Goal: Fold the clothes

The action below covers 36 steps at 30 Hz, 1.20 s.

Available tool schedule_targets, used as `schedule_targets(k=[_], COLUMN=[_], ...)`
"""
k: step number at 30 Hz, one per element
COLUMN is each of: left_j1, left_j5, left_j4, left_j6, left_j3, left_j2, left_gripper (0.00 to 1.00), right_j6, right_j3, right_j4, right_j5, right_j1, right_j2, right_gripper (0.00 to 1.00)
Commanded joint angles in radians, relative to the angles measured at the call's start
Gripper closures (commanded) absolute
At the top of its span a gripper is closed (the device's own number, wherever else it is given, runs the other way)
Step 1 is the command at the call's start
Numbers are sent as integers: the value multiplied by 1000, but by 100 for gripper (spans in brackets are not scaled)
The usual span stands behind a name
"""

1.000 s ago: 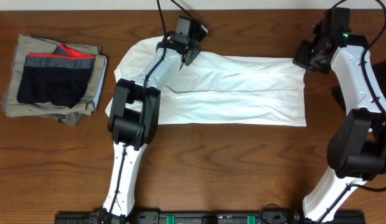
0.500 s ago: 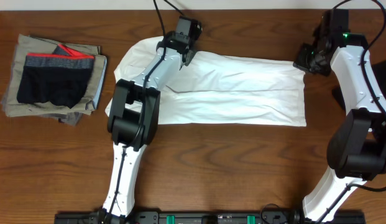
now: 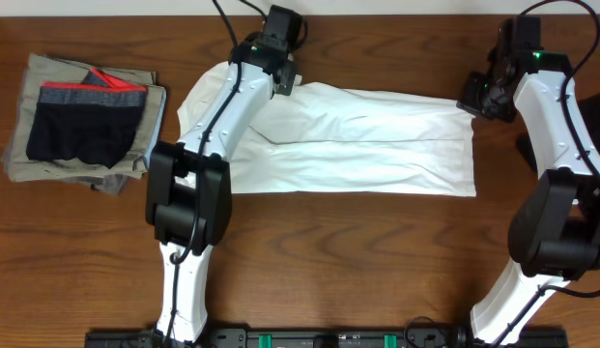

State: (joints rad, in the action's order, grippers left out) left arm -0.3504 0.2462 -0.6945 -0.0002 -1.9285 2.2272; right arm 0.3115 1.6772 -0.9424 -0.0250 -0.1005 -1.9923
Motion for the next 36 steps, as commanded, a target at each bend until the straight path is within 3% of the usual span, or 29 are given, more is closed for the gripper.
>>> schedule_targets(k=[1,3,7,8,9,10,11,14,17,31,36], left_j1=[-1,-1,-1,-1,-1,-1,-1,-4,-10,-11,-7], left_j5=[14,14,12,10,-6,-40,-100,-239,-235,-152,-126], left_j4=[-59,-104,-129,-124,-109,-92,-70,-18,43,234,310], left_j6=[-122,-149,-162,-159,-140,-98,-17,211,281,397,407], left_j3=[-6,-6,-6,-6,-6,-6,-6,-6,-6,-6,-6], left_j2=[-33,-33,-34,-34,-33,-33,-32,-27,-13,123,159], left_gripper=[81,87,87,68,42,28,19,8,7,12,23], right_j6=[22,25,25,25,25,25,25,25,25,24,24], right_j3=[7,5,2,1,1,1,1,1,1,1,1], right_j4=[-14,-23,-24,-24,-24,-24,-22,-14,-11,-10,-9], right_j5=[18,18,17,16,16,16,16,16,10,10,10], right_j1=[7,8,8,9,9,9,9,9,11,12,12], right_j2=[11,11,11,11,11,11,11,11,11,11,11], right_gripper=[99,99,99,99,99,99,99,99,99,99,99])
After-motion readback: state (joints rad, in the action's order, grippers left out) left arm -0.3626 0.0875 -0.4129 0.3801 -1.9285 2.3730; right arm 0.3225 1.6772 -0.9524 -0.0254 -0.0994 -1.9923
